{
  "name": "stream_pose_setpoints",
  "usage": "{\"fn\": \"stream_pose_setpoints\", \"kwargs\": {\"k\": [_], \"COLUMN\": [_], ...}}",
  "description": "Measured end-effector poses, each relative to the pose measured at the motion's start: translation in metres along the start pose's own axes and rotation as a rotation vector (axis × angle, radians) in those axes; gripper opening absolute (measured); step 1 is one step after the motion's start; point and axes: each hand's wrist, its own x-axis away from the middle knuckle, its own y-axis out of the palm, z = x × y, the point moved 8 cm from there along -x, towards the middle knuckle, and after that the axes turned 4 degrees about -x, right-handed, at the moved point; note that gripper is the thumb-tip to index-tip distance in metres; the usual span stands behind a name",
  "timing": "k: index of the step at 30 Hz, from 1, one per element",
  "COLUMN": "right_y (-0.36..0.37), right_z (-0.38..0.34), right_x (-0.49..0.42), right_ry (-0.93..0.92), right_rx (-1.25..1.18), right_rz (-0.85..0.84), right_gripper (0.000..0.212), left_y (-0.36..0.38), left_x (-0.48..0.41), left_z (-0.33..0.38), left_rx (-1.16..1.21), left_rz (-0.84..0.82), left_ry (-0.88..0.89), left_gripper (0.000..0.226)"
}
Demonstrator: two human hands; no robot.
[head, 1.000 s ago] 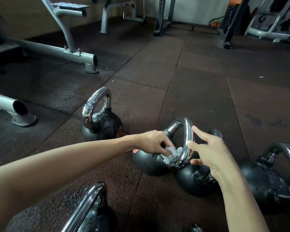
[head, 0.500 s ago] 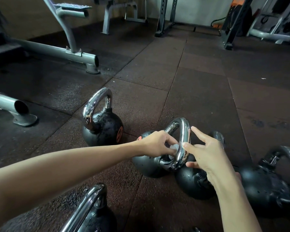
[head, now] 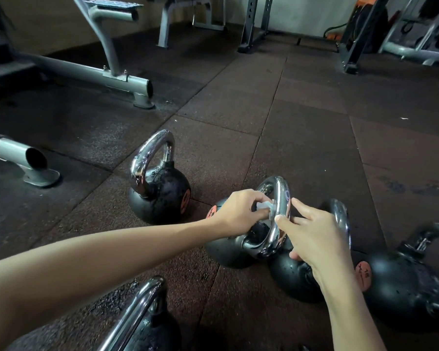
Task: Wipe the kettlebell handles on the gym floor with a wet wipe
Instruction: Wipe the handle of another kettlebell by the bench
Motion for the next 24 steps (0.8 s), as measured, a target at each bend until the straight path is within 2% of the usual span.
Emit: {"fn": "stream_pose_setpoints", "kwargs": {"k": [5, 10, 14, 24], "right_y": [0.000, -0.007, -0.012, -0.015], "right_z": [0.001, 0.003, 0.006, 0.009], "right_x": [-0.001, 0.000, 0.004, 0.001], "right_ry": [0.035, 0.035, 0.028, 0.012], "right_rx": [-0.006, -0.021, -0.016, -0.054], "right_rz": [0.023, 0.052, 0.075, 0.095], "right_gripper": [0.058, 0.060, 0.058, 0.056], "left_y": [-0.002, 0.012, 0.011, 0.006], "left_x": [-0.010, 0.002, -0.010, -0.022], "left_z": [0.001, -0.004, 0.003, -0.005], "left_rx": [0.037, 0.035, 0.022, -0.054], "left_rz": [0.058, 0.004, 0.056, 0.249], "left_ry": [-0.046, -0.022, -0.029, -0.207], "left_gripper": [0.015, 0.011, 0.016, 0.019]}}
